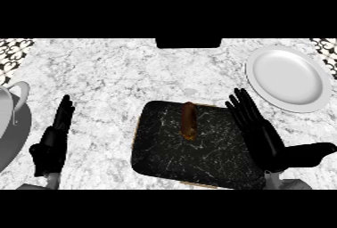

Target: Pick the sweet potato from the tray and place it in the plate

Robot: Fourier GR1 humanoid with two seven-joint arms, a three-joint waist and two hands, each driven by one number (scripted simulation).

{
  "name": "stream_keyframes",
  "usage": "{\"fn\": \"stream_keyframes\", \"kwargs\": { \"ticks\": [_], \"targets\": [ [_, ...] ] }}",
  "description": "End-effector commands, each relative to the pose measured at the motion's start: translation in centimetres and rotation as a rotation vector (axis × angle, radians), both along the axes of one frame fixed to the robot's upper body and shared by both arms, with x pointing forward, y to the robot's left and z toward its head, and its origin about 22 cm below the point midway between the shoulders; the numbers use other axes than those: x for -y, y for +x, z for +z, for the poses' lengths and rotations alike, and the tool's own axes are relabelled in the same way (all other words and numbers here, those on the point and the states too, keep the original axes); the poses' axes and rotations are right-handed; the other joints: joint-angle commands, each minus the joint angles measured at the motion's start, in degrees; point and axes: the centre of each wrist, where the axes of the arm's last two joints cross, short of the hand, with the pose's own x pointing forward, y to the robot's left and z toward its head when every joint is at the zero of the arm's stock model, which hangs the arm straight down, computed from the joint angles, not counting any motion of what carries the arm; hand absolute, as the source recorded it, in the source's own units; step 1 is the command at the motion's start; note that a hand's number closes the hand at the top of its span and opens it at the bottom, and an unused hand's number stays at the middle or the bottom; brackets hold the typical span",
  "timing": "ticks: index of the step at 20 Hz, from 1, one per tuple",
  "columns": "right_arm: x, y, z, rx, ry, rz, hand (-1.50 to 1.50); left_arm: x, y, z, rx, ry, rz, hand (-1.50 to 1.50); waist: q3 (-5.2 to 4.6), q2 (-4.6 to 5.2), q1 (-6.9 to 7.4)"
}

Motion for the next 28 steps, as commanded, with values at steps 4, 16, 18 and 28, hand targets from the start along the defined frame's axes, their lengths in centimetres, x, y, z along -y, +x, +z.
{"fn": "stream_keyframes", "kwargs": {
  "ticks": [4, 16, 18, 28],
  "targets": [
    [-5.0, 4.2, 5.1, 0.026, -0.391, 0.106, 1.50, 1.1, 0.4, -0.3, -0.131, -0.026, -0.033, 0.00, -1.73, 1.12, 2.71],
    [-5.2, 5.2, 2.5, 0.194, -0.809, -0.076, -1.50, 0.6, 0.3, -1.7, -0.274, -0.107, -0.018, 0.00, -1.35, 1.32, 0.83],
    [-5.5, 5.4, 2.9, 0.261, -0.833, 0.089, -1.50, 2.0, 0.9, -2.1, -0.286, -0.109, -0.022, 0.00, -1.42, 1.13, 0.24],
    [-10.0, 8.0, 9.1, 0.303, -1.578, 0.271, -1.50, 1.9, 1.9, -0.9, -0.295, -0.116, -0.034, 0.00, -1.58, 0.87, 0.98]
  ]
}}
